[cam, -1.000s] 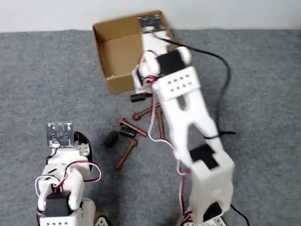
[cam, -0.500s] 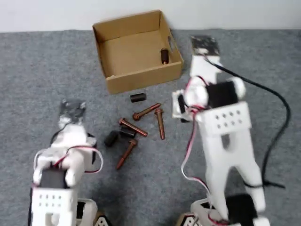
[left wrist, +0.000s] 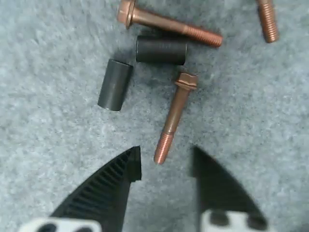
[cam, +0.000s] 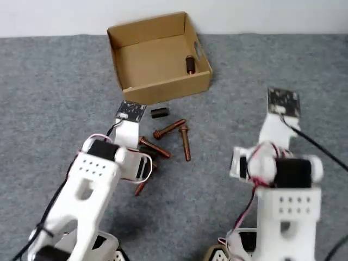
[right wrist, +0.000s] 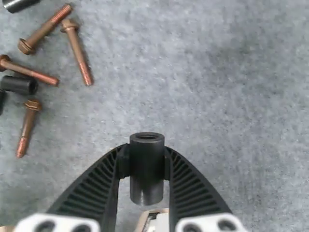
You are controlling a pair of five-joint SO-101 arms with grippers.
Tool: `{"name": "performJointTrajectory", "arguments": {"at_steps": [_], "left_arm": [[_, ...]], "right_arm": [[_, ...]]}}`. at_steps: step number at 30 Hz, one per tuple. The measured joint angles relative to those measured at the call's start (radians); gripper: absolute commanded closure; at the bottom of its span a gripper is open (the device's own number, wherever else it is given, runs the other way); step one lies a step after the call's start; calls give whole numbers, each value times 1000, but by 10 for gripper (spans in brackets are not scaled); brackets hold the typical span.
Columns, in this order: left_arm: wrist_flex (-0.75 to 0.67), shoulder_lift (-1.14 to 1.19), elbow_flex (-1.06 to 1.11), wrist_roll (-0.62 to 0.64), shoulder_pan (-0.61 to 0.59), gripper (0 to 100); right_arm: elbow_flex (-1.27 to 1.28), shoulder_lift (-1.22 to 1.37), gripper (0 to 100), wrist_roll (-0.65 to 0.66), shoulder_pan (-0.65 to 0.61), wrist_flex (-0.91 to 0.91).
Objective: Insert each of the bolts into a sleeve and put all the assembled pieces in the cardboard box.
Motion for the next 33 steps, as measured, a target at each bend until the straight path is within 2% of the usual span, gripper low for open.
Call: {"name": "performJointTrajectory", "arguments": {"at_steps": [8,23,26,30,33], "left_arm": [[0,245,-133,8,3,769],[-6,657,-388,9,3,771],[-2,736,-430,12,12,832],[0,798,-476,12,64,1000],[0,810,-494,15,133,996]], "right_arm": [[120,-212,991,58,46,-3],[120,-221,991,61,44,-5],[120,-221,991,61,44,-5],[120,-221,991,61,44,-5],[120,-221,991,61,44,-5]]}}
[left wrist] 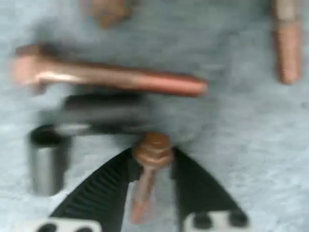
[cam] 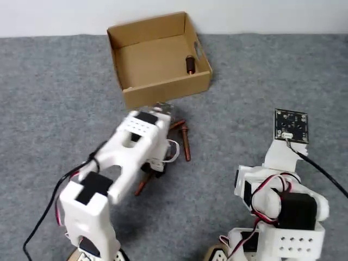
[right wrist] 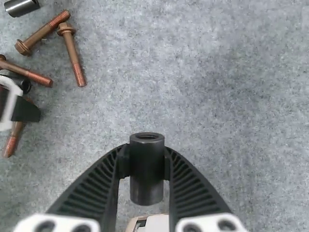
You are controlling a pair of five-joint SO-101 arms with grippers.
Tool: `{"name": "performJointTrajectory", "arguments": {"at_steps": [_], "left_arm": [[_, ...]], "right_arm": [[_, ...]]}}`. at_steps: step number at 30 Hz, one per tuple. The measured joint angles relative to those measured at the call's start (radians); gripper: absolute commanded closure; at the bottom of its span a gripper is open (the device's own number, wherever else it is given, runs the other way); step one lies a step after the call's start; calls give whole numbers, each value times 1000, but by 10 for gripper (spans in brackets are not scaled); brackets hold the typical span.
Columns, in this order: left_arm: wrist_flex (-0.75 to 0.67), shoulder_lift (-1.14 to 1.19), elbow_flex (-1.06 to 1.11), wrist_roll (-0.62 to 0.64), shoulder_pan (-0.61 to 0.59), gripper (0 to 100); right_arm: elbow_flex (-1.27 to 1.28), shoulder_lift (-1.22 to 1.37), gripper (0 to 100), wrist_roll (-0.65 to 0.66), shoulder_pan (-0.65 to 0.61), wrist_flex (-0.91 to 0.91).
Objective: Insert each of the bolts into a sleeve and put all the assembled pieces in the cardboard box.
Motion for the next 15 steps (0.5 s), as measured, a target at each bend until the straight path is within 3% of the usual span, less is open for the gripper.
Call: {"name": "performJointTrajectory", "arguments": {"at_steps": [8,15], "left_arm": [[78,-40,-15,135,91,995],[186,-261,-15,181,132,995]], "right_arm": [[0,-12,991,0,0,0],[0,-12,991,0,0,0]]}}
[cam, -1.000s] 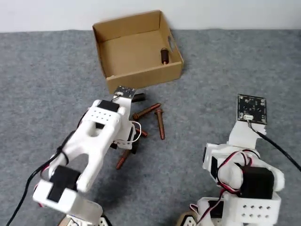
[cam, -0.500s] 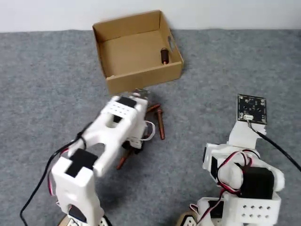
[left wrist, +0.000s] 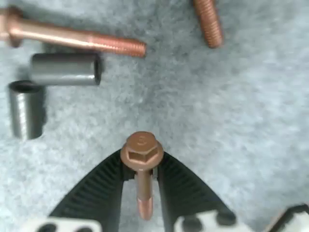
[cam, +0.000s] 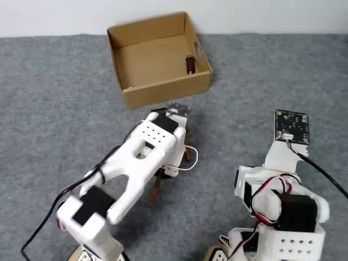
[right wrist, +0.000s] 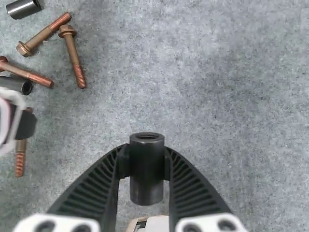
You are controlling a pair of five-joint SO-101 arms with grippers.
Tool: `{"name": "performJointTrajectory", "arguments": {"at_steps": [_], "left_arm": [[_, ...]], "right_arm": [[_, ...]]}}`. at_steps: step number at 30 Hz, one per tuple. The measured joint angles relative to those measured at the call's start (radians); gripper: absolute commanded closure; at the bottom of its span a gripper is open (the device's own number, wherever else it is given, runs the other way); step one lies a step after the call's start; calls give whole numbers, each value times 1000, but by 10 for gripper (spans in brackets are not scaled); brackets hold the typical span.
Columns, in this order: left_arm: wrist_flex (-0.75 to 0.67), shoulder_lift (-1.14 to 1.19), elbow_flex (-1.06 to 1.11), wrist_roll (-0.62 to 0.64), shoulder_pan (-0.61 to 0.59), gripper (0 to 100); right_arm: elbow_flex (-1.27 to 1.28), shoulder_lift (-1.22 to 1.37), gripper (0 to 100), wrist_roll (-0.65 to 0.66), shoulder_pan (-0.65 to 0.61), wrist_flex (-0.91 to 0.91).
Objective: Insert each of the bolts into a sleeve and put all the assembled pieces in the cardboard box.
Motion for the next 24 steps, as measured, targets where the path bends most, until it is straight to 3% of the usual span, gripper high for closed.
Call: {"name": "performJointTrajectory", "arguments": {"at_steps": [13,18,24], "left_arm": [[51,-582,23,3,-28,995],[-68,-802,180,3,-34,995],[-272,-1132,448,6,-37,995]], "right_arm": [[40,-201,991,58,0,-26],[130,-250,991,58,-12,-130],[247,-405,991,58,-152,-218]]}}
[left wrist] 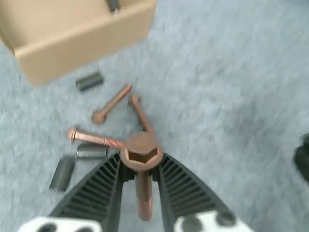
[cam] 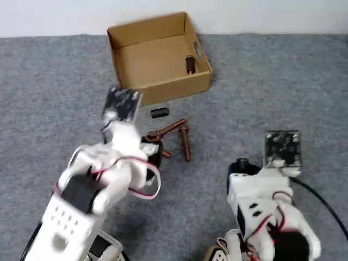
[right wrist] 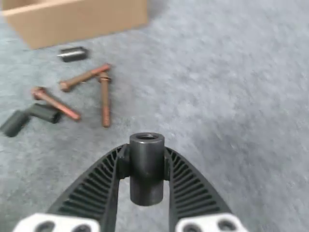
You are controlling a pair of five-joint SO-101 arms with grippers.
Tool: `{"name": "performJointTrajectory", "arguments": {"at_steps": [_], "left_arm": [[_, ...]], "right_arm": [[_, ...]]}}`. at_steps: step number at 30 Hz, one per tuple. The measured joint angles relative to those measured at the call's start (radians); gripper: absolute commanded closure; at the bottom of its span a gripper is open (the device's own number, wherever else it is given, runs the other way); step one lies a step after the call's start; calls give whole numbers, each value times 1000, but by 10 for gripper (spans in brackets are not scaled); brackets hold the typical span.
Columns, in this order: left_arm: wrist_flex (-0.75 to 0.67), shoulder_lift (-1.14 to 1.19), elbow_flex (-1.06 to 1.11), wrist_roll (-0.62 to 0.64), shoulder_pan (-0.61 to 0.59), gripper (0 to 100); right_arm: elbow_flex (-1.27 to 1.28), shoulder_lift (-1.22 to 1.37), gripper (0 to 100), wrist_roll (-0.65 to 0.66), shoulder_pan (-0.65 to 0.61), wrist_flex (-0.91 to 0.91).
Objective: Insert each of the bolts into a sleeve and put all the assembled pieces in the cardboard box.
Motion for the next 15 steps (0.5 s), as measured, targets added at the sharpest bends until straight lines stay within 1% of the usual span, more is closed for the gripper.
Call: {"name": "performJointTrajectory", "arguments": {"at_steps": [6,11,15], "left_arm": [[-146,-333,213,3,-97,995],[-242,-566,321,-49,-103,995],[-272,-709,374,-63,-100,995]], "right_arm": [[147,-170,991,2,-118,-35],[258,-275,991,3,-226,-106],[331,-298,991,3,-331,-216]]}}
